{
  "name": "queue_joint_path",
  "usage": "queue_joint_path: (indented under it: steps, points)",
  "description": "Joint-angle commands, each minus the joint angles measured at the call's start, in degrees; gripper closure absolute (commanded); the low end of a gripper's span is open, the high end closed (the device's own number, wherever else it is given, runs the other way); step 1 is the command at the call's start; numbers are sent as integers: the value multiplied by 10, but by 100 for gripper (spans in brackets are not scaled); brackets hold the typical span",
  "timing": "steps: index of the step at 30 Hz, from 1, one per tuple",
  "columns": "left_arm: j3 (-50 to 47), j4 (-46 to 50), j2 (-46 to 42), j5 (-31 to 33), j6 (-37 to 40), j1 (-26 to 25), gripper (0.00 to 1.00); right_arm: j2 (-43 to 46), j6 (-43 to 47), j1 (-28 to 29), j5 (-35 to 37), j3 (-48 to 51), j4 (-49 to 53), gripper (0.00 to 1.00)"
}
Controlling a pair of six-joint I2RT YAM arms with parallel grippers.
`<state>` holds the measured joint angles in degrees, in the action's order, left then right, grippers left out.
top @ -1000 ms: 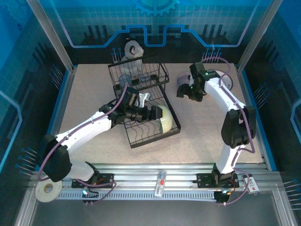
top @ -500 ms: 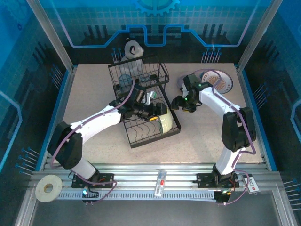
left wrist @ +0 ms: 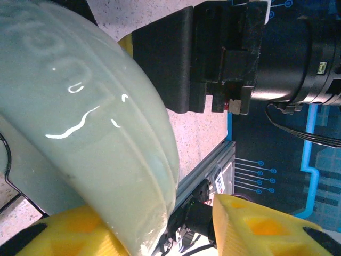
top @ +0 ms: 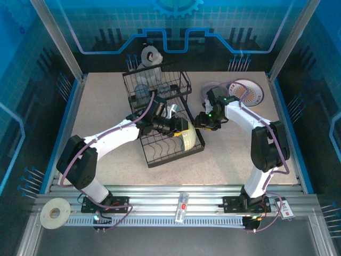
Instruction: Unload the mixed dishes from the dish rack
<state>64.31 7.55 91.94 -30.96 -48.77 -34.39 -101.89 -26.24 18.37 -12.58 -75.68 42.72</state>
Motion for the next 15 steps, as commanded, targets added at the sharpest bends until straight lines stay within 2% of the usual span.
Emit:
queue_joint_path:
  steps: [1,4,7,13,15]
  points:
    - [-10,-28,-4,-20,-15,1,61,3,10,8,-22,9,-6,52]
    - [-15,-34,-2,-23,-20,1,67,2,11,9,-26,13,-11,55]
    - [-21,-39,0,-21,-27,1,80,0,14,10,-30,13,-10,58]
    - [-42,-58,-4,-17,-42,1,100,-4,21,11,-34,10,-6,62]
    - [-49,-64,-6,-18,-43,2,100,-7,23,11,-37,8,-3,64]
